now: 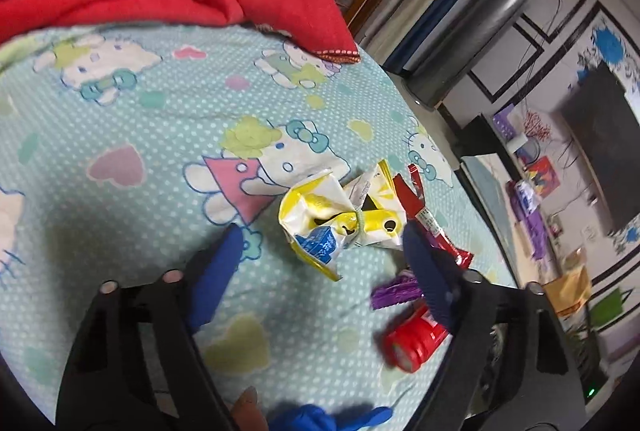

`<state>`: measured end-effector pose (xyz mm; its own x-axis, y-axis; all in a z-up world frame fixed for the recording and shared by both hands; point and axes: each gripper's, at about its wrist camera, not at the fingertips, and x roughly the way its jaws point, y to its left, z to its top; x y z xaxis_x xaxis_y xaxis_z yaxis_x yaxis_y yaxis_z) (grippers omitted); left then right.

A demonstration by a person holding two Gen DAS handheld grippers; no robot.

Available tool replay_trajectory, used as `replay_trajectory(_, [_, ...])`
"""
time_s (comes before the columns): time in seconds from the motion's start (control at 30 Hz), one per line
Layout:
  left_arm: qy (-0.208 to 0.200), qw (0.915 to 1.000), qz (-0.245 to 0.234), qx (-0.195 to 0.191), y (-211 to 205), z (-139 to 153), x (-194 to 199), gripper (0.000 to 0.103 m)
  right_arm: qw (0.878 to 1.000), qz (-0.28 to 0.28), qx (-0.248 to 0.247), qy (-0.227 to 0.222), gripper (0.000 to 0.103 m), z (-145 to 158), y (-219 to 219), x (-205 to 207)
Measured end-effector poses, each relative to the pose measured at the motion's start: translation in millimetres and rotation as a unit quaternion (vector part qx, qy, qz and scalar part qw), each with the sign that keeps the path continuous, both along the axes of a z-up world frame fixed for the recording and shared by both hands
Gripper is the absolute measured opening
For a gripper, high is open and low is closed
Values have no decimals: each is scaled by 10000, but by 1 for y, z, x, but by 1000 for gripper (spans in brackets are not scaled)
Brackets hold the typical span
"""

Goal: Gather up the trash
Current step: 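Grasp the yellow snack wrapper with the left tool while the right tool grasps the green-dotted black bag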

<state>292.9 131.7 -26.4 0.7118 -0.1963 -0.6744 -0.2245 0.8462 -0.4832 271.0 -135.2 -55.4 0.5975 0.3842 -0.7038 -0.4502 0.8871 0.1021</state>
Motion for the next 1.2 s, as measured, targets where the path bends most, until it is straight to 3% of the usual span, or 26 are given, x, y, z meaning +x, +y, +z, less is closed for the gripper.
replay_trajectory(0.13, [102,9998,25,-165,-1,-9,2,48,9999,9,7,-112,44,-2,-5,-11])
replay_trajectory(0.2, [104,9996,-4,-253,0,-11,2,31,9999,6,15,-168,44,-3,-7,-16])
replay_trajectory(0.3, [71,9995,-17,-314,1,-10,0,27,9998,0,16,-212,43,-4,-10,-21])
replay_trajectory(0.53, [-250,9990,33,-371,3,8,-21,24,9997,-28,85,-222,41,-4,-17,-28])
replay_trajectory(0.57, [-325,9989,36,-324,2,14,-26,24,9997,-55,85,-237,39,-3,-18,-29])
replay_trajectory(0.63, [-448,9987,54,-243,1,21,-32,24,9995,-157,126,-263,24,-2,-23,-31])
replay_trajectory(1.0, [-1344,9903,-153,318,-42,77,-88,24,9983,-181,428,-361,24,25,-37,-35])
replay_trajectory(1.2, [-1596,9860,-297,368,-66,86,-107,24,9972,-123,572,-468,24,45,-44,-42])
